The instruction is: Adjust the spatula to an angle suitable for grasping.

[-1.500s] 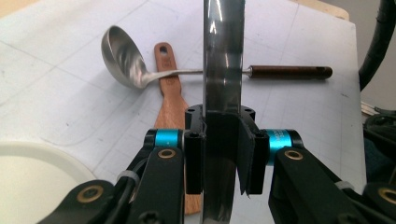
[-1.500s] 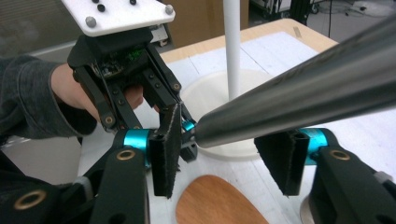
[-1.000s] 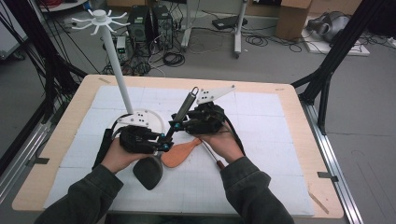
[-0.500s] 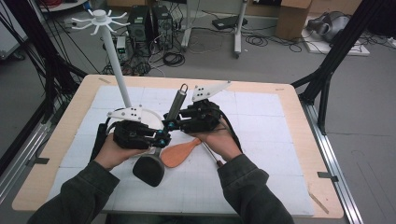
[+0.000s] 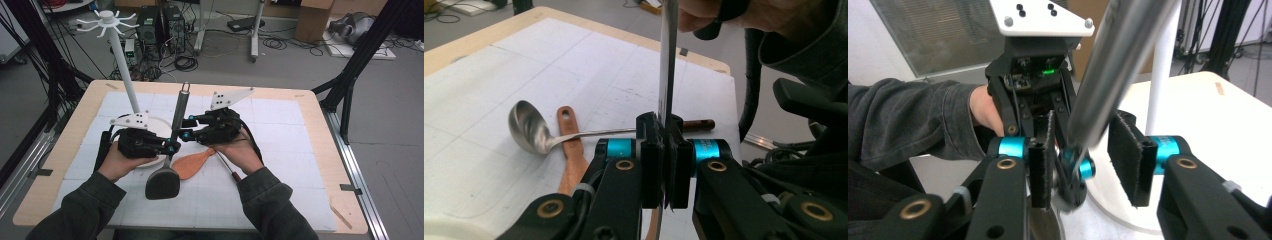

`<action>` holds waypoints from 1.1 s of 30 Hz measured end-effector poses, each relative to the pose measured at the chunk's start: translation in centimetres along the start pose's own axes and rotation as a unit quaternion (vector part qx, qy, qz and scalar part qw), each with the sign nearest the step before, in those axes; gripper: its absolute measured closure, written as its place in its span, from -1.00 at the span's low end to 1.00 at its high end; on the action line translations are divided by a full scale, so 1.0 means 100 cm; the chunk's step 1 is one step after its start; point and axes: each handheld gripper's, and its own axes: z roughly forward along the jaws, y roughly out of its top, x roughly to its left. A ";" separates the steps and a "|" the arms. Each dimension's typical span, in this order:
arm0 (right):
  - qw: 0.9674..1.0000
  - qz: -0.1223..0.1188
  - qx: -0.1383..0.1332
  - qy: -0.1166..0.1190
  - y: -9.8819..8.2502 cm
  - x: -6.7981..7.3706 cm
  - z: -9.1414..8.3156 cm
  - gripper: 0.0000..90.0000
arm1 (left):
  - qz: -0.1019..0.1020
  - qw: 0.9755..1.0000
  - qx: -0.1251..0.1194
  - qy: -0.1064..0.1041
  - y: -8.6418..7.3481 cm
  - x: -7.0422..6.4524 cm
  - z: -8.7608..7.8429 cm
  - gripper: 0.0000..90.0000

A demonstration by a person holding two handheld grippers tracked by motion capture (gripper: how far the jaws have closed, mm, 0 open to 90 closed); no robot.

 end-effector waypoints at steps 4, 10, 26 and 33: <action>1.000 -0.001 0.002 -0.019 -0.004 0.000 -0.008 0.24 | 0.001 1.000 -0.003 0.006 0.001 0.001 -0.003 0.93; 0.999 0.001 0.010 -0.042 -0.012 -0.003 -0.016 0.10 | 0.008 1.000 -0.007 0.012 0.005 0.001 -0.009 0.93; 0.995 0.018 0.021 -0.093 -0.034 -0.011 -0.036 -0.14 | 0.017 0.999 -0.021 0.029 0.015 0.003 -0.028 0.93; 0.993 0.022 0.026 -0.114 -0.044 -0.012 -0.045 -0.27 | 0.019 0.999 -0.029 0.040 0.020 0.003 -0.036 0.93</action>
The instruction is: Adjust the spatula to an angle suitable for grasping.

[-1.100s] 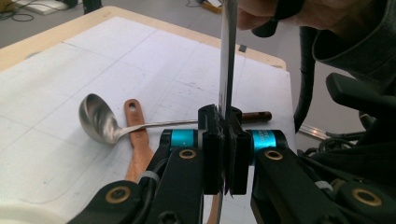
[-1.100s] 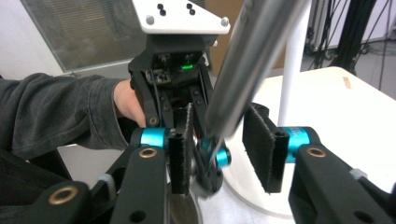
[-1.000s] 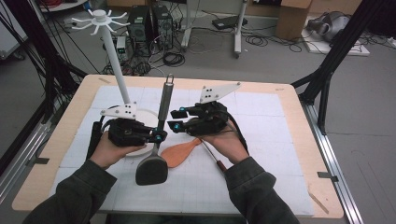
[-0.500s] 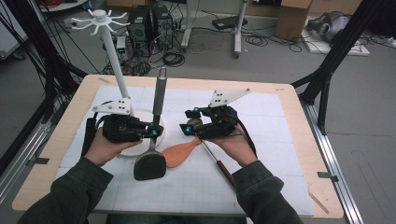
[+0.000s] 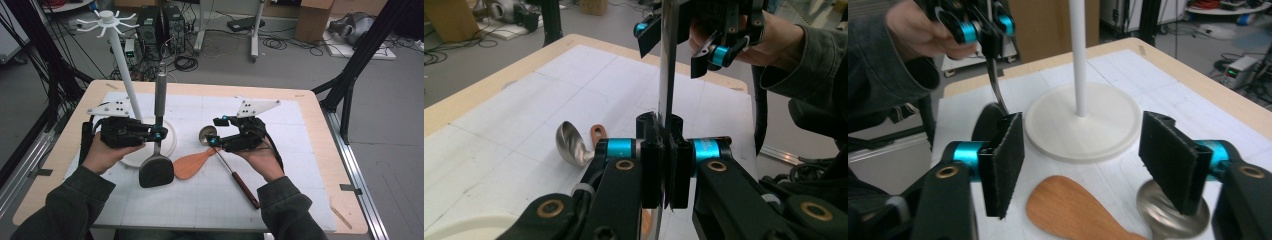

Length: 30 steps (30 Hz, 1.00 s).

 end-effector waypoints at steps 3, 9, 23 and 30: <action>1.000 -0.001 0.003 -0.005 -0.004 -0.001 -0.002 -0.28 | 0.001 1.000 -0.002 0.002 0.001 0.001 -0.003 0.93; 1.000 0.004 0.012 -0.023 -0.012 -0.003 -0.008 -0.38 | 0.000 1.000 -0.004 0.006 0.002 0.002 -0.006 0.93; 0.999 0.005 0.016 -0.039 -0.026 -0.006 -0.016 -0.49 | 0.001 1.000 -0.010 0.011 0.005 0.004 -0.015 0.93; 0.998 0.013 0.017 -0.053 -0.038 -0.009 -0.024 -0.53 | -0.001 1.000 -0.017 0.016 0.006 0.006 -0.023 0.93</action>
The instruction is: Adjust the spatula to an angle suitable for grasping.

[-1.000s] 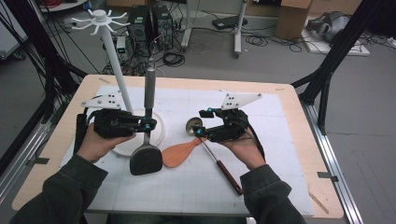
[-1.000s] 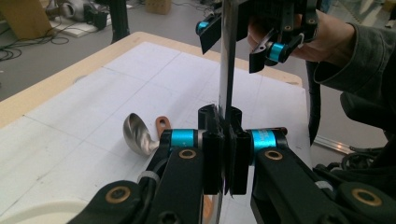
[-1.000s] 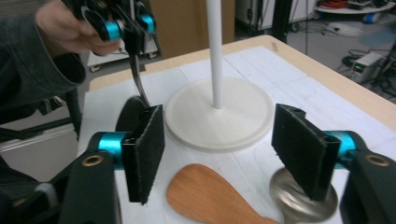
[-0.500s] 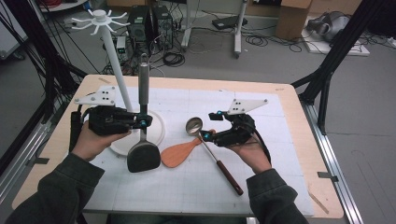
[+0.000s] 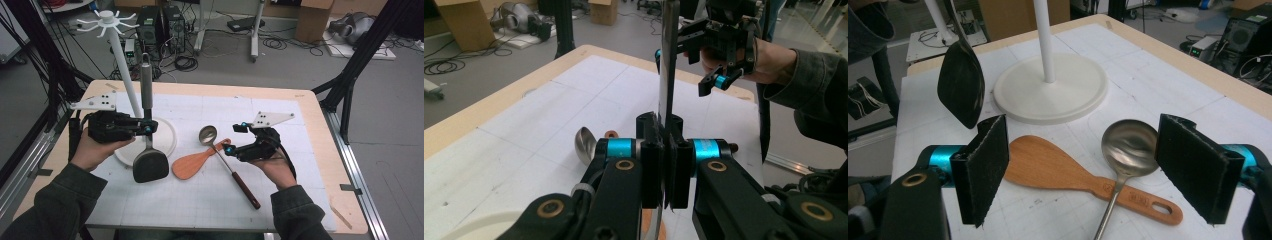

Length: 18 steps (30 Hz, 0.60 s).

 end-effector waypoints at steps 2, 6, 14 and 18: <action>1.000 0.004 0.000 -0.001 -0.002 0.000 -0.002 -0.53 | -0.001 1.000 -0.002 0.000 0.000 0.001 -0.002 0.93; 1.000 0.002 0.003 -0.005 -0.006 -0.001 -0.004 -0.53 | -0.001 1.000 -0.004 0.001 0.001 0.002 -0.005 0.93; 1.000 0.005 0.004 -0.011 -0.016 -0.005 -0.009 -0.57 | -0.002 1.000 -0.010 0.005 0.001 0.003 -0.012 0.93; 1.000 0.013 0.008 -0.014 -0.022 -0.006 -0.009 -0.62 | -0.002 1.000 -0.010 0.006 0.001 0.004 -0.016 0.93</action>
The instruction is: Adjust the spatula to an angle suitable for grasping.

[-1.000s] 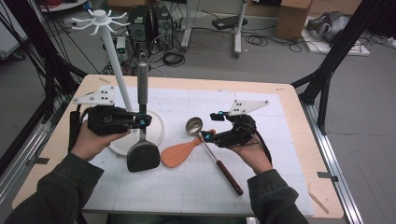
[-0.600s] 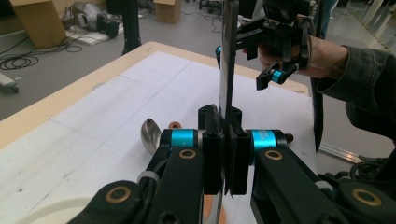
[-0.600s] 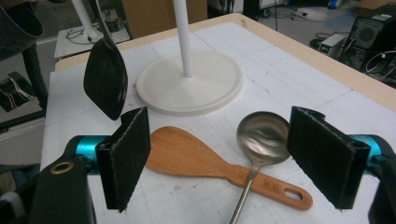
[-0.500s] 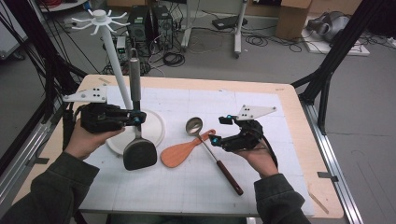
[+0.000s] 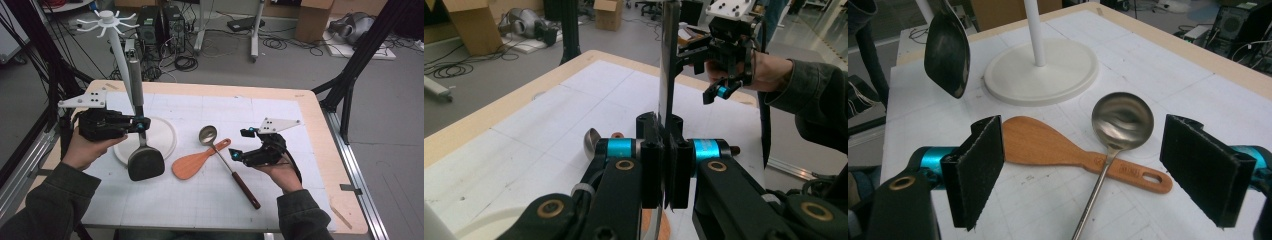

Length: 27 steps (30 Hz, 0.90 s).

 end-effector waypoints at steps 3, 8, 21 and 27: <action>1.000 0.003 0.002 -0.001 -0.003 -0.001 -0.001 -0.63 | 0.001 1.000 0.000 0.000 0.000 0.000 -0.002 0.93; 1.000 0.005 -0.002 -0.007 -0.007 -0.002 -0.007 -0.66 | -0.001 1.000 -0.006 -0.004 0.000 0.001 -0.006 0.93; 0.999 0.021 -0.003 -0.030 -0.020 -0.009 -0.014 -0.78 | 0.011 1.000 -0.020 -0.012 0.000 0.003 -0.020 0.93; 0.999 0.025 -0.002 -0.029 -0.025 -0.009 -0.013 -0.78 | 0.023 0.999 -0.024 -0.015 0.006 0.002 -0.028 0.93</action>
